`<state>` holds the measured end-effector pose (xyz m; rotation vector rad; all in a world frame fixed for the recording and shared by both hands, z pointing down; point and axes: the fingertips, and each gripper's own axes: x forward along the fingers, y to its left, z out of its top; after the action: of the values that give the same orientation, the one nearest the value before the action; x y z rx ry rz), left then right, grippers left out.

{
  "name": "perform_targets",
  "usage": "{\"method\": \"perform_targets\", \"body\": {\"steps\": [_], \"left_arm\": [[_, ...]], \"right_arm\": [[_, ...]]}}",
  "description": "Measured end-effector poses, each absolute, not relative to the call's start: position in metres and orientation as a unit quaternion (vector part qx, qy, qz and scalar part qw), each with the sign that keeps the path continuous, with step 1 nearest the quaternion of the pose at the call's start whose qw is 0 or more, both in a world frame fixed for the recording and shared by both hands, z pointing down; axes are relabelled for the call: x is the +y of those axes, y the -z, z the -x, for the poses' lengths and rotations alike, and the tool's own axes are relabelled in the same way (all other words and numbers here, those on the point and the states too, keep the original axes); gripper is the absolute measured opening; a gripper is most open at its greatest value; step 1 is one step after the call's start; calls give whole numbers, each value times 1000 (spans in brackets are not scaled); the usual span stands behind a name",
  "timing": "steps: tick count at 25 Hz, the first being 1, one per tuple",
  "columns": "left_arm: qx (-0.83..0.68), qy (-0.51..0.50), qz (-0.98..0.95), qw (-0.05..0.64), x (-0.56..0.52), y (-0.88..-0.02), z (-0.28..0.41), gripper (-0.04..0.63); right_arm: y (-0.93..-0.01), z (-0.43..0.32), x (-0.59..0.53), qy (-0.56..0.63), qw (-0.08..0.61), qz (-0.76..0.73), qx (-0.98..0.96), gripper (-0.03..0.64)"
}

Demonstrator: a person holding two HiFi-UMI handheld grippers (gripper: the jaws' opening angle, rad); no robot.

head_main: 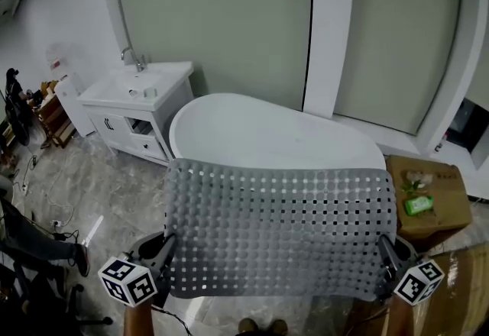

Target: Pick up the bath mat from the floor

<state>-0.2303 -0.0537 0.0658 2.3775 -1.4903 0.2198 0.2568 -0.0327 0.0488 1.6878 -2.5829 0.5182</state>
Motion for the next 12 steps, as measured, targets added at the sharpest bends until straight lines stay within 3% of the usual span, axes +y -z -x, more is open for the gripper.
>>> {"method": "perform_targets", "body": {"steps": [12], "left_arm": [[-503, -71, -853, 118, -44, -17, 228, 54]], "right_arm": [[-7, -267, -6, -140, -2, -547, -825, 43]]}}
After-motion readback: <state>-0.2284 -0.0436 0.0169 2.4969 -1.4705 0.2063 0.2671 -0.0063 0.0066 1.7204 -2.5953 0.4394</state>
